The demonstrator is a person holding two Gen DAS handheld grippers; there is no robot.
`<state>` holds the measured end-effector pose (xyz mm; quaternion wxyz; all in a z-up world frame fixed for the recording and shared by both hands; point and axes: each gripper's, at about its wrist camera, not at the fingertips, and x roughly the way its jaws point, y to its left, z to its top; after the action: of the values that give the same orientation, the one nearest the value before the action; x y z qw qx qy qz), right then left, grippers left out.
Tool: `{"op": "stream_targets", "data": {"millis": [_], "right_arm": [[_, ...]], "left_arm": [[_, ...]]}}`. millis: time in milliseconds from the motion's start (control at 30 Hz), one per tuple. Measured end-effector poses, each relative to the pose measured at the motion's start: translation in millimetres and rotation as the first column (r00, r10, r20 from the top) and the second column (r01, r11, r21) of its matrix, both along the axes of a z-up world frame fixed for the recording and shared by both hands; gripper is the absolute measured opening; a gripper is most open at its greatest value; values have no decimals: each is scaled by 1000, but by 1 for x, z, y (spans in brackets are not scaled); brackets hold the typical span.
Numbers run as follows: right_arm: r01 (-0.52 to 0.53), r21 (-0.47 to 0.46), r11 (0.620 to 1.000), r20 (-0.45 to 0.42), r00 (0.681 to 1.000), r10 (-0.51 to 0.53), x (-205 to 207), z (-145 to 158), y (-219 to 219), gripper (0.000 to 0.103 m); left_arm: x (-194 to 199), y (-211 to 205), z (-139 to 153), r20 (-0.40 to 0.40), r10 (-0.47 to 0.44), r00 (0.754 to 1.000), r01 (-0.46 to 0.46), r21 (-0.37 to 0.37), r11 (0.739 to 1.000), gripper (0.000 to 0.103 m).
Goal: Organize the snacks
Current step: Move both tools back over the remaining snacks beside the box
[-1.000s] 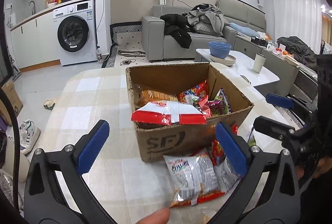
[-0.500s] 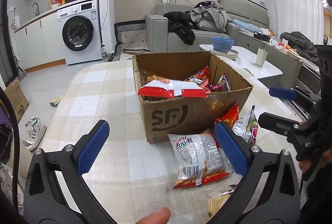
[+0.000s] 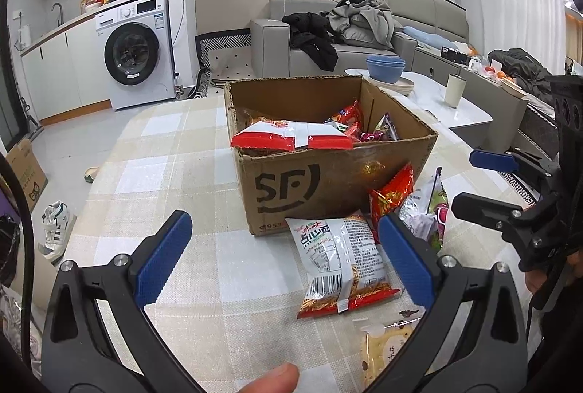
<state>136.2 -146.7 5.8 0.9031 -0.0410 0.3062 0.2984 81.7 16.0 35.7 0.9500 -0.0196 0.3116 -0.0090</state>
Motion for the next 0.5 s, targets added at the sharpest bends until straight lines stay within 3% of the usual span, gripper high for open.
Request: {"op": "stream_targets", "data": {"millis": [500], "right_arm": [[-143,-69,987,-42,989,140,-10,-22,27,103]], "left_arm": [[0,10,-12,-40,-1,999,1,5,1000,102]]}}
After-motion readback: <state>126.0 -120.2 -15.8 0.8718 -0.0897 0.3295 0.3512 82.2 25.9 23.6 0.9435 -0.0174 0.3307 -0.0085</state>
